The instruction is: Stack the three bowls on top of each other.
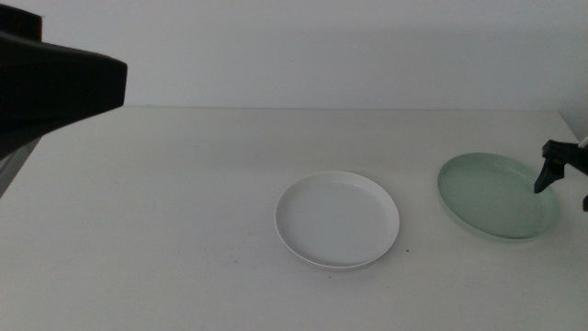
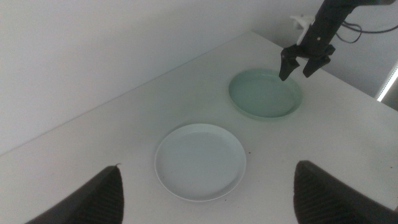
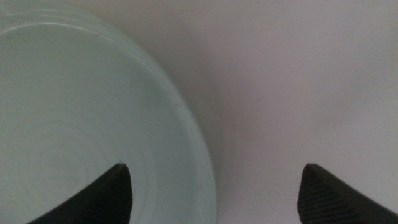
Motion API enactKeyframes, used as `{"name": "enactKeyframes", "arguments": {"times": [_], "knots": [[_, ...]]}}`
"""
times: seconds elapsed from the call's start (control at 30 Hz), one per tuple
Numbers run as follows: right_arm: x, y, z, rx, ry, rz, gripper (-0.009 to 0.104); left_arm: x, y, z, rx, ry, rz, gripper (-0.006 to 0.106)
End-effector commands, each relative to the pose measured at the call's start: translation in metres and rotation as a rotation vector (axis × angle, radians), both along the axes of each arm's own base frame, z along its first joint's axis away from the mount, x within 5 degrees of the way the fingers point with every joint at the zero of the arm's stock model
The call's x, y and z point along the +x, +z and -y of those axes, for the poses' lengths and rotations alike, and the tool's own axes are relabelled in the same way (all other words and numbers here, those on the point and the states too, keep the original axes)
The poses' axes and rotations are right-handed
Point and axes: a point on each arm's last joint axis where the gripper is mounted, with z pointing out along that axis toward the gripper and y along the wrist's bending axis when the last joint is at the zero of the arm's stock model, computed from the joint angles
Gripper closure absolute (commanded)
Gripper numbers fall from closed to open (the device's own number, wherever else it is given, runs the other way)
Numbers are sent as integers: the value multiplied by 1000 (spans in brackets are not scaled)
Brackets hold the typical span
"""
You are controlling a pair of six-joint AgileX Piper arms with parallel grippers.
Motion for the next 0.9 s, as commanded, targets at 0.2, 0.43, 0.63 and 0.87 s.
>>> {"name": "enactKeyframes", "arguments": {"times": [0.2, 0.43, 0.63, 0.87], "knots": [[8, -30, 1, 48, -26, -25, 34, 0, 1, 0, -13, 0, 5, 7], [7, -40, 5, 27, -15, -49, 84, 0, 1, 1, -16, -2, 4, 7], [-2, -6, 7, -3, -24, 37, 97, 0, 1, 1, -18, 0, 7, 7], [-22, 100, -26, 68, -12, 306, 97, 0, 1, 1, -18, 0, 7, 7]]}}
